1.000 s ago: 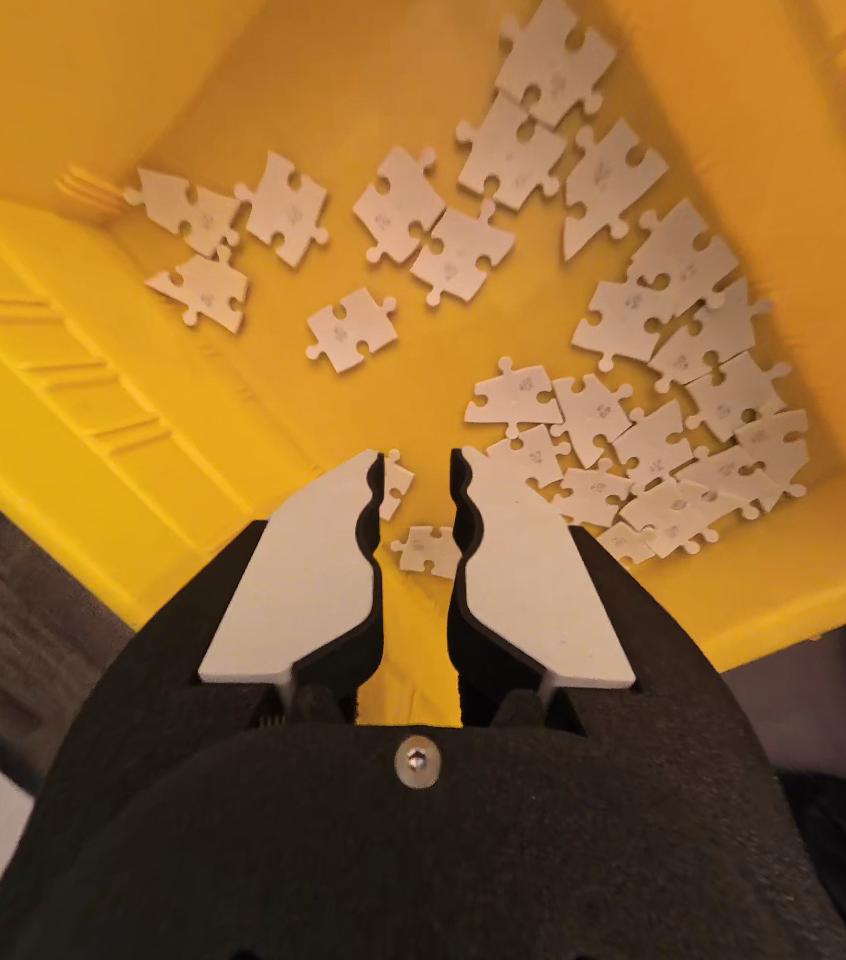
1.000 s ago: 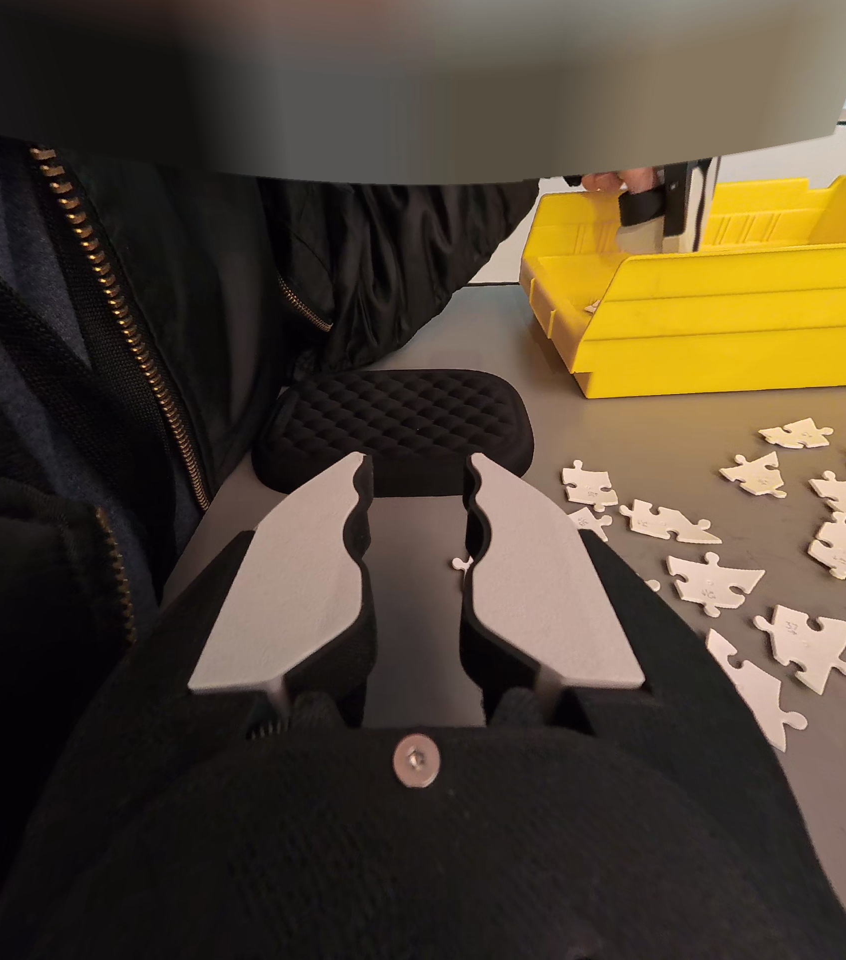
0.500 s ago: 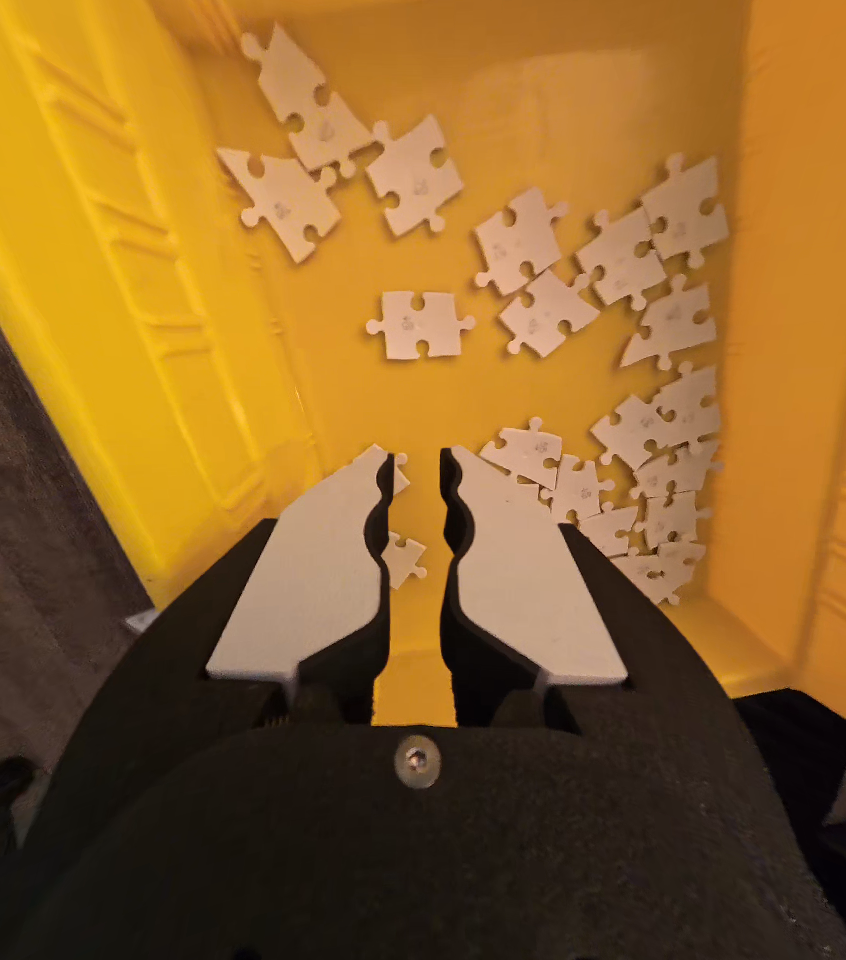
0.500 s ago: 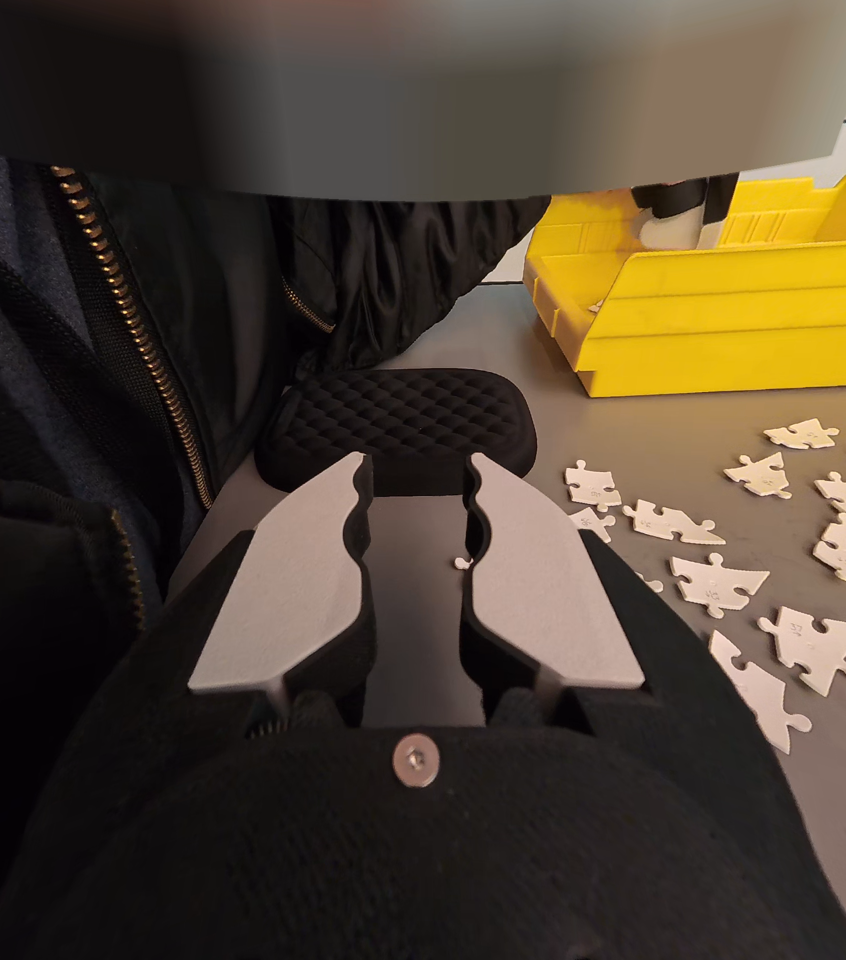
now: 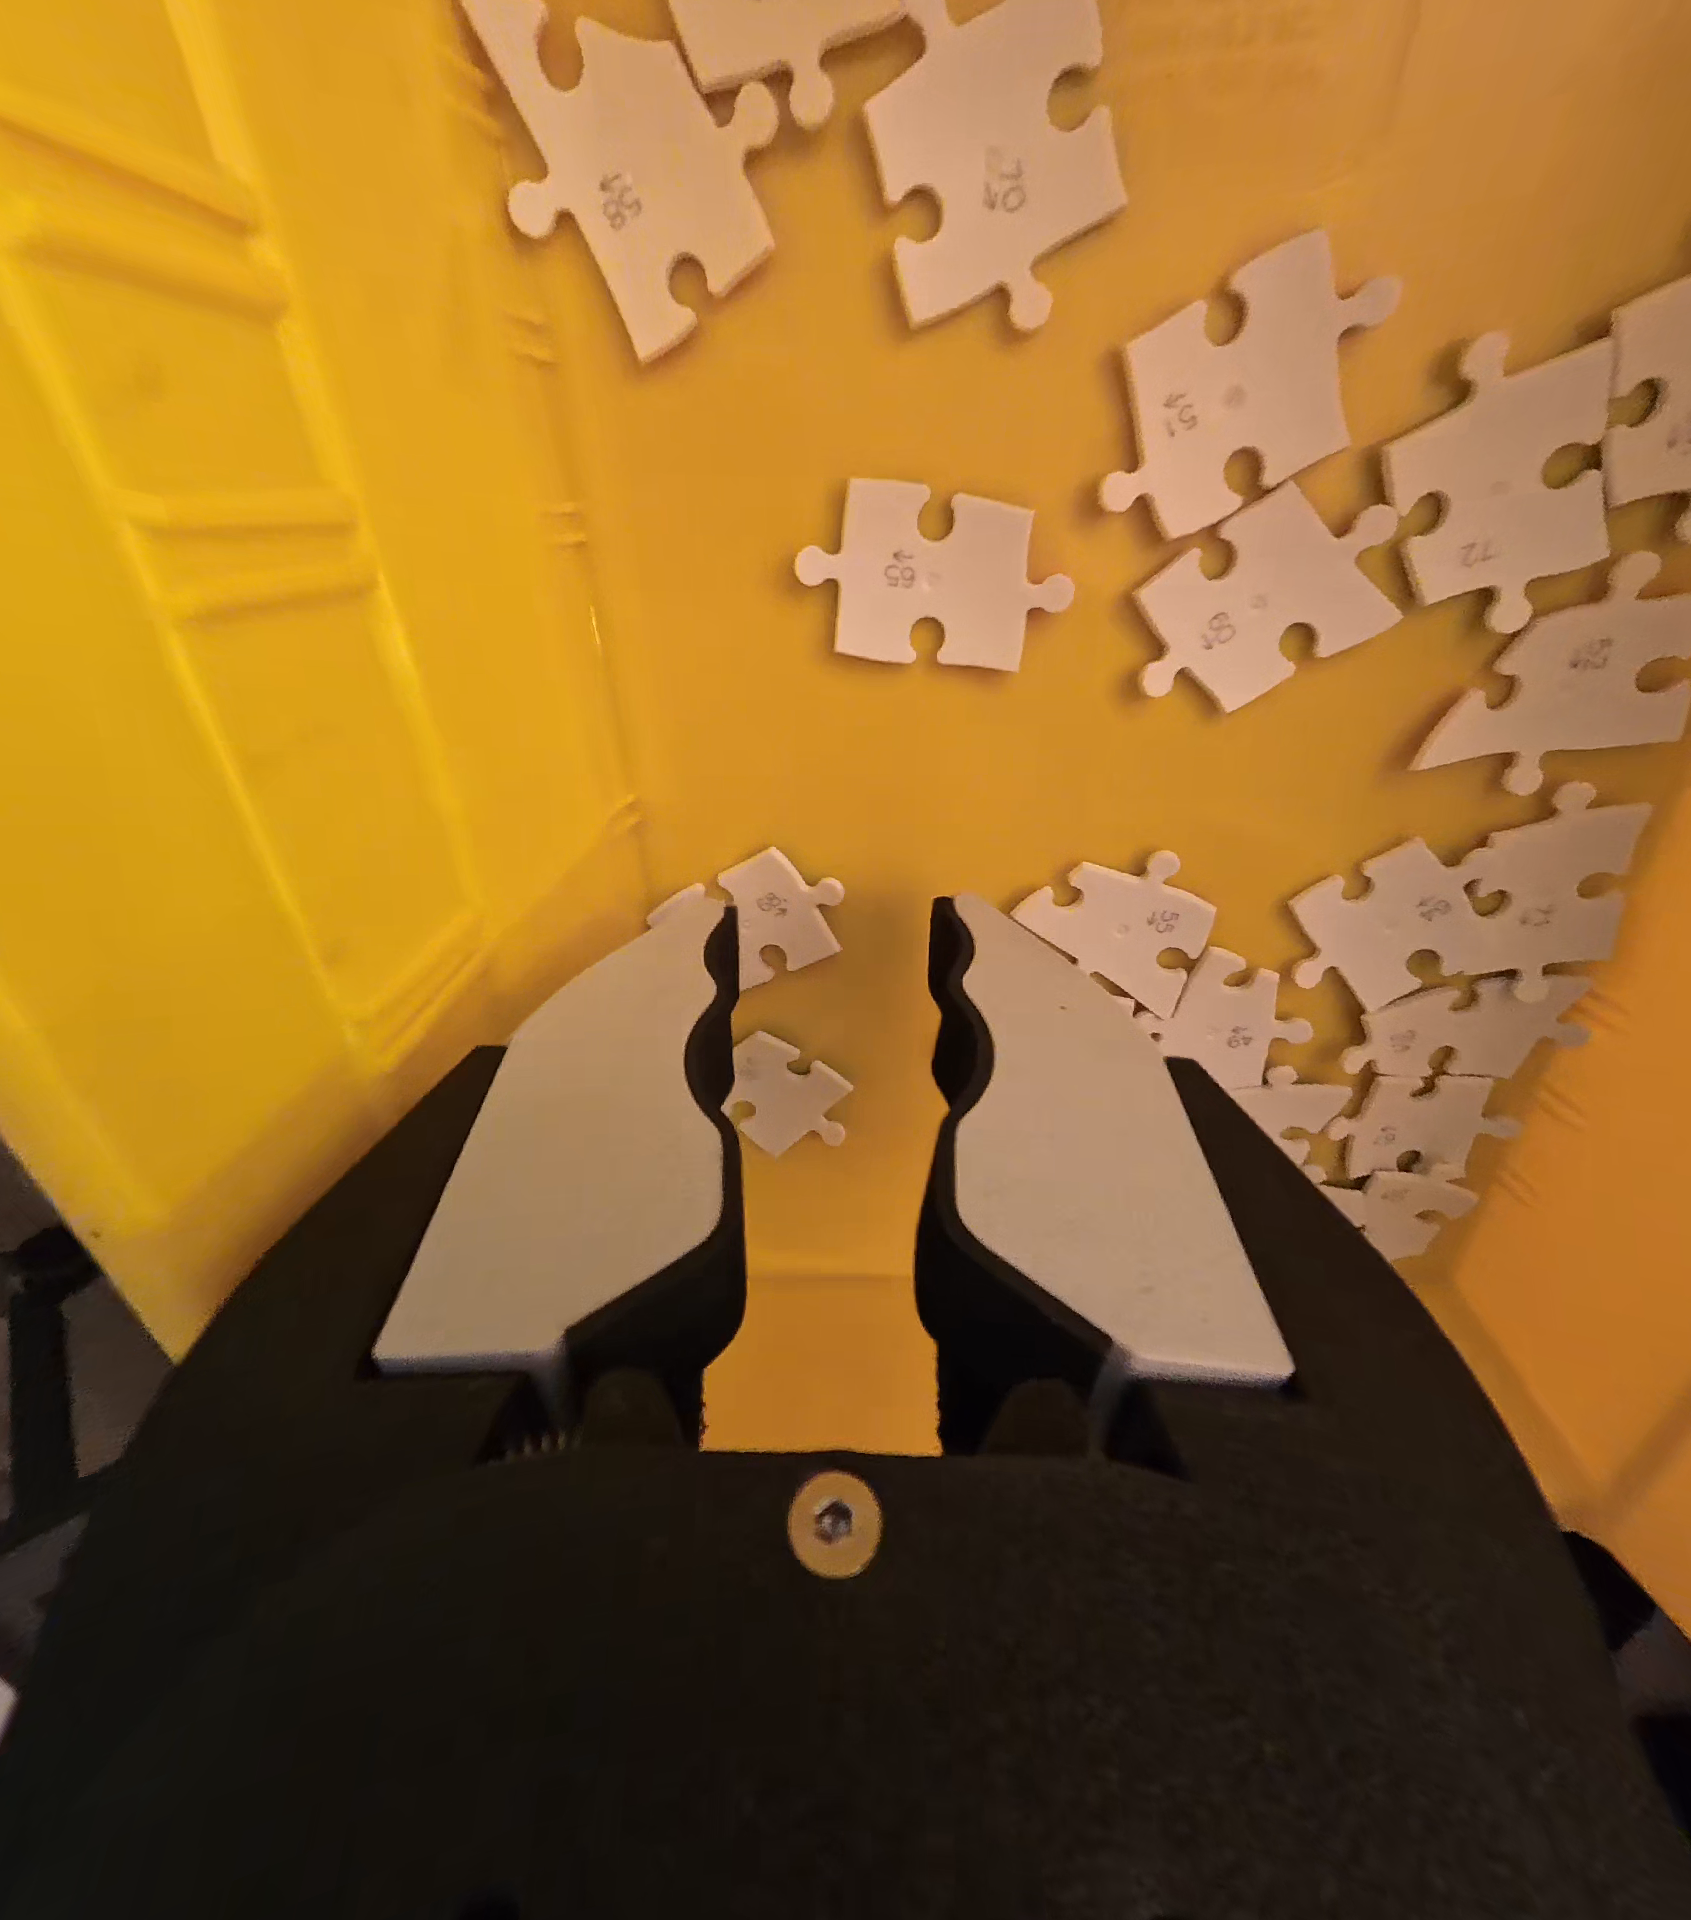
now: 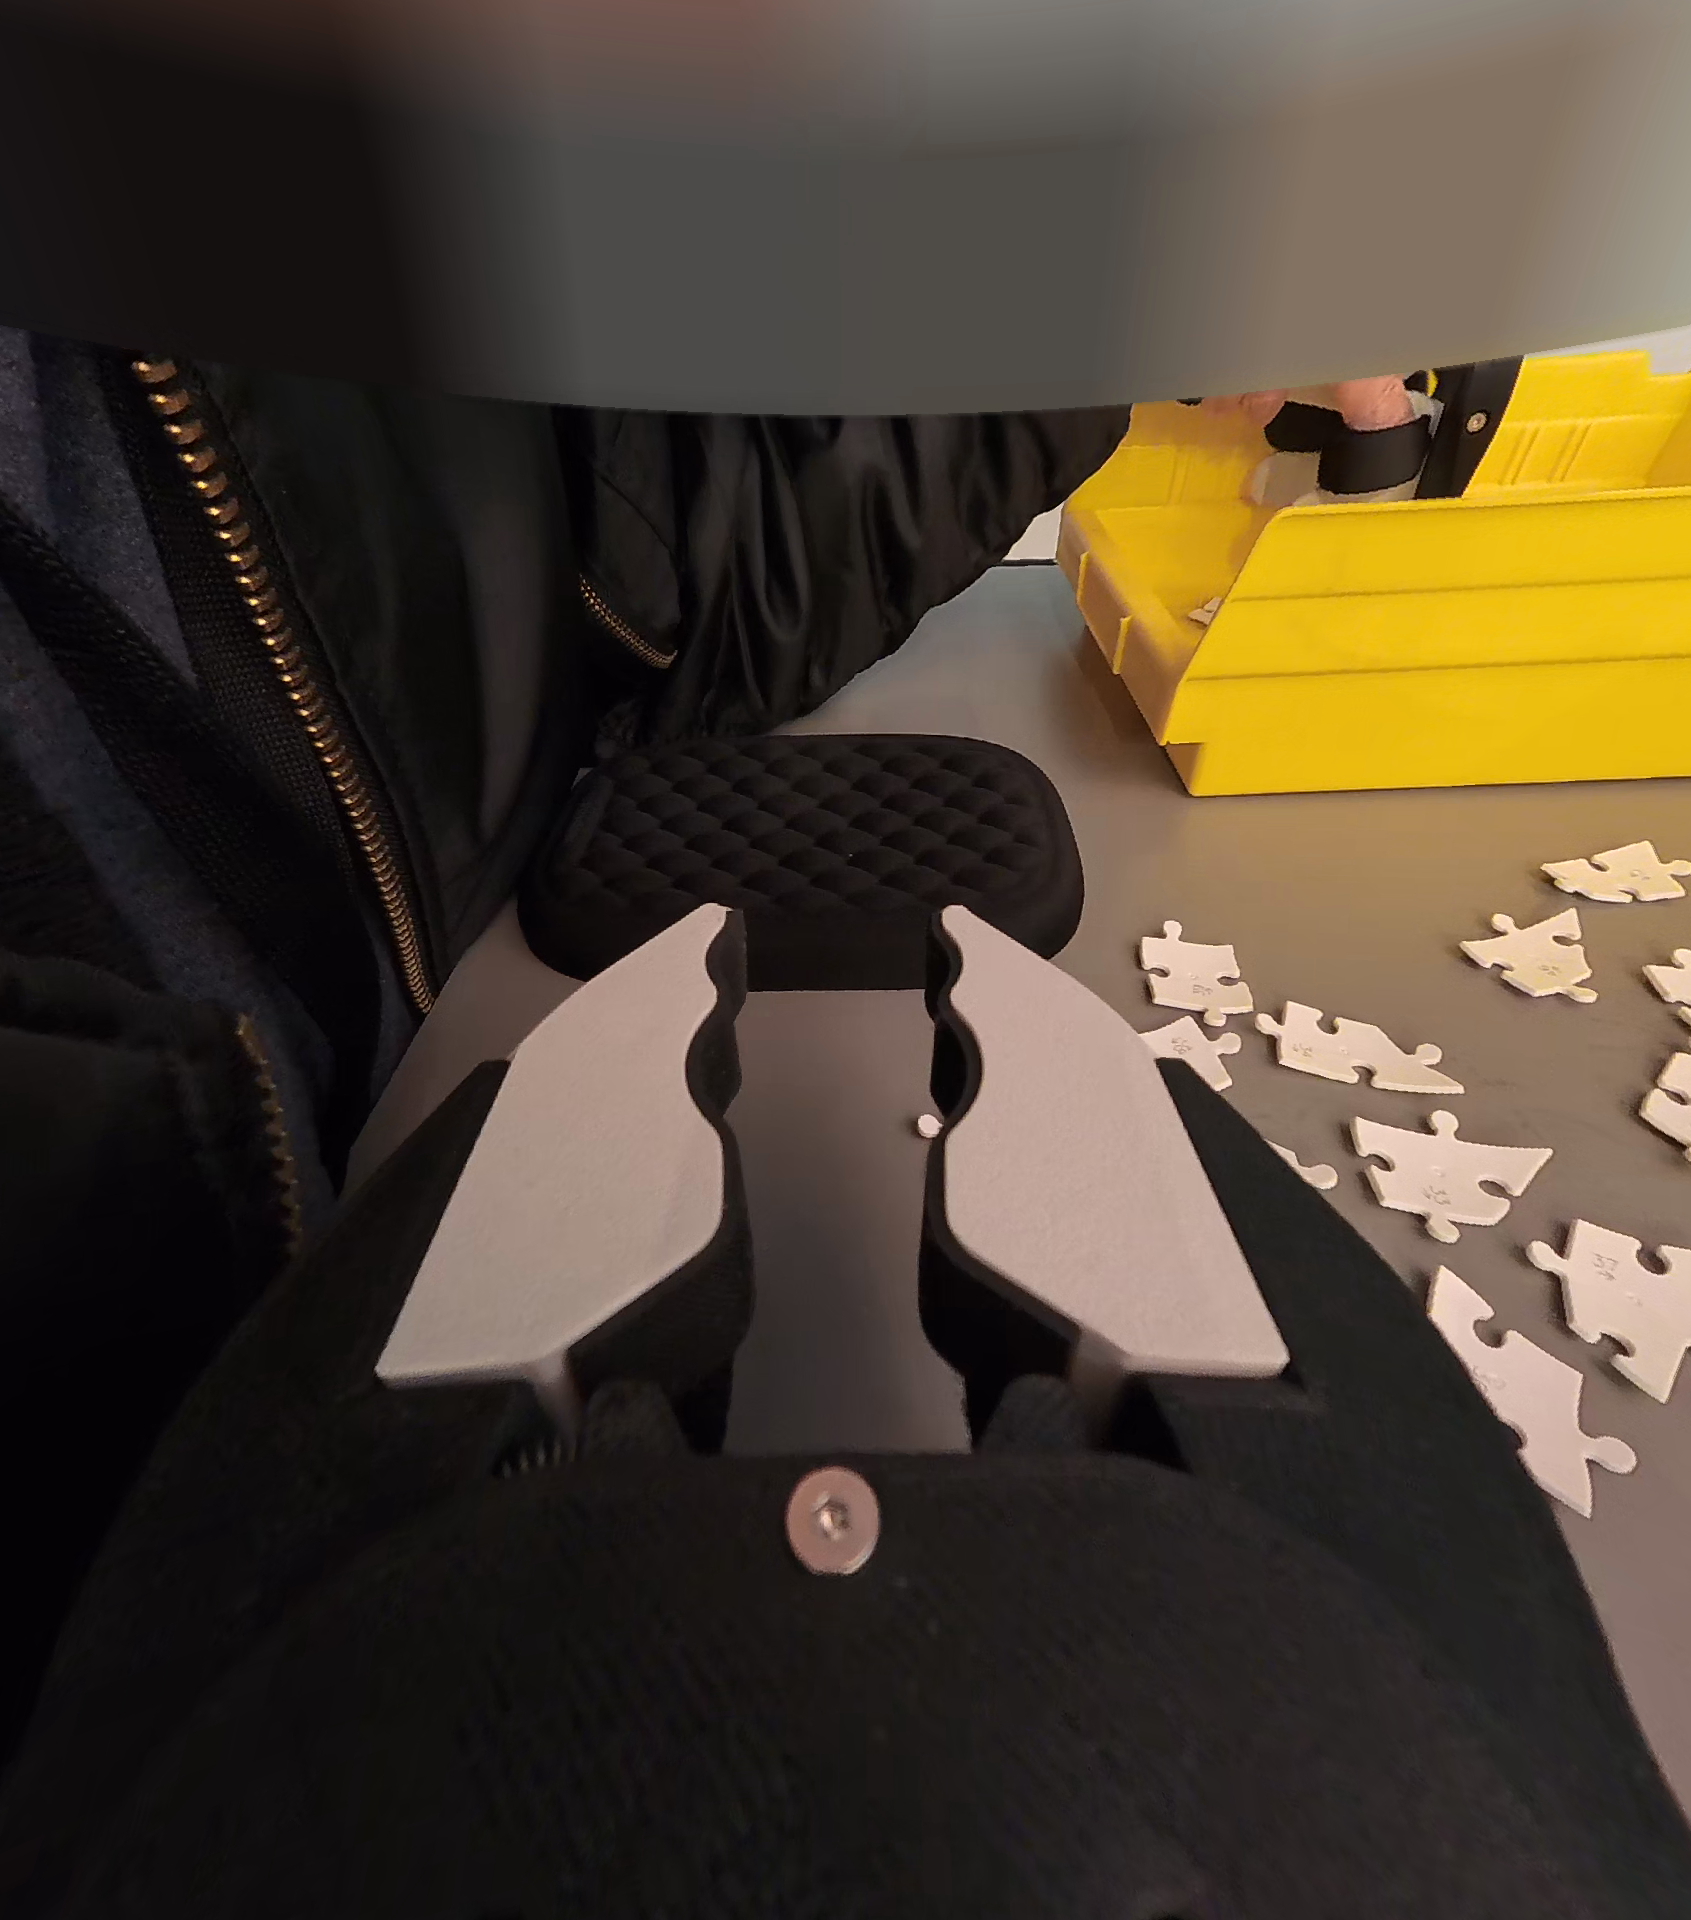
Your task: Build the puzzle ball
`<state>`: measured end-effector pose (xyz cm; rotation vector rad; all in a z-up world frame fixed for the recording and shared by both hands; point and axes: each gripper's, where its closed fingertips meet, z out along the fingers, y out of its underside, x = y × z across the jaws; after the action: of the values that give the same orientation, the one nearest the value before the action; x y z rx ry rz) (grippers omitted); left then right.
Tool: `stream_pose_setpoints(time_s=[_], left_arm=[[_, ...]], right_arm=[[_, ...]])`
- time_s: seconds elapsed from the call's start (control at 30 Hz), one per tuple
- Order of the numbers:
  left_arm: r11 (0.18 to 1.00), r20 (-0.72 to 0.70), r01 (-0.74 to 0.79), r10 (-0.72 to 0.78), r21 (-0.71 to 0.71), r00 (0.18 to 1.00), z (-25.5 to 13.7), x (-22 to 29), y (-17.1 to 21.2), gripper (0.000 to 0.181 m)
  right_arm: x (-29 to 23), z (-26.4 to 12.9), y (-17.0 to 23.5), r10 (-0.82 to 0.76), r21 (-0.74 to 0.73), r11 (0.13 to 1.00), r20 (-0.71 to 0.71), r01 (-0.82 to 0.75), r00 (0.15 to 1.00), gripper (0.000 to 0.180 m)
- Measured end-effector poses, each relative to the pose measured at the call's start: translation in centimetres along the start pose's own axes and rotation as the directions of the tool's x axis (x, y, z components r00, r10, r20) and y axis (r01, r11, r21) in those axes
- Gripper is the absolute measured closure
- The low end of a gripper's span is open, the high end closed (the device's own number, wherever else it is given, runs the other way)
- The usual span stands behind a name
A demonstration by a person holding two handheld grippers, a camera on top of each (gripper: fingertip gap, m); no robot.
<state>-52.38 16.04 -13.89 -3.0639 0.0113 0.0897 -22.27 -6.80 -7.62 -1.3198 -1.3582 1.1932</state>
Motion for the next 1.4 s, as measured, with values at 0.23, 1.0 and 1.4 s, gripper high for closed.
stream_pose_setpoints(time_s=[0.23,1.0,1.4], left_arm=[[0.997,-0.061,0.068,-0.069,-0.019,0.996,0.4,0.4,0.3,0.139],[0.992,-0.272,0.094,-0.068,0.080,0.960,-2.1,3.0,-1.5,0.134],[0.976,-0.144,0.119,-0.146,-0.184,0.979,-0.5,2.1,4.4,0.123]], right_arm=[[-0.1,0.0,0.0,-0.002,-0.002,1.000,0.003,0.002,1.000,0.146],[-0.3,0.1,0.1,-0.001,-0.005,1.000,0.012,0.001,1.000,0.146],[-0.4,0.1,0.1,-0.006,-0.008,1.000,0.013,0.006,1.000,0.146]])
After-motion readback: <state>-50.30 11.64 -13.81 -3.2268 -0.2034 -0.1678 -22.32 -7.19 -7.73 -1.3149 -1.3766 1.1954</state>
